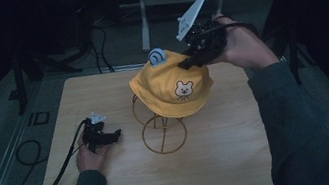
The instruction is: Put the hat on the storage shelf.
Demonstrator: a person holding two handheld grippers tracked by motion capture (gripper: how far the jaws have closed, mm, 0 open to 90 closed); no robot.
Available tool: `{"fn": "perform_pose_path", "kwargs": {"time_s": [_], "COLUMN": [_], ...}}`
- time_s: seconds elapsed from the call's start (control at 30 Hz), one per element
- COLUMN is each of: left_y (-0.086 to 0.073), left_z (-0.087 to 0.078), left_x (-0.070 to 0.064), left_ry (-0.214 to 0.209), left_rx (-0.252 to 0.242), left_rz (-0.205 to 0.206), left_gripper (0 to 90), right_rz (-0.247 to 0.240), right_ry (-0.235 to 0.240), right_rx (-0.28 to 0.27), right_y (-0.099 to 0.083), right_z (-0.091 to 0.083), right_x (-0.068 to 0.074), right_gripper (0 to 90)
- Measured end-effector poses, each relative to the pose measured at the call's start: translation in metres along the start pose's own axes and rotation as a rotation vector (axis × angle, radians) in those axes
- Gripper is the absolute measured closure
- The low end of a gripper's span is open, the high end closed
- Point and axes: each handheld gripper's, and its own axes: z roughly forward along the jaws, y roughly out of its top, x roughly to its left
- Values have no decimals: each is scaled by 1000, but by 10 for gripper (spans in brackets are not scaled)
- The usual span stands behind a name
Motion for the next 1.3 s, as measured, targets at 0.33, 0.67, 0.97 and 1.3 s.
{"fn": "perform_pose_path", "kwargs": {"time_s": [0.33,0.67,0.97,1.3], "left_y": [0,0,0,0], "left_z": [0,0,0,0], "left_x": [0,0,0,0], "left_ry": [0,0,-1,-1], "left_rx": [0,0,0,0], "left_rz": [0,0,1,1], "left_gripper": [142,142,142,142], "right_rz": [-40,-67,-68,-75], "right_ry": [20,56,94,105], "right_rx": [53,115,134,144], "right_y": [31,47,56,52], "right_z": [12,45,76,74], "right_x": [7,13,17,21], "right_gripper": [744,742,617,628]}}
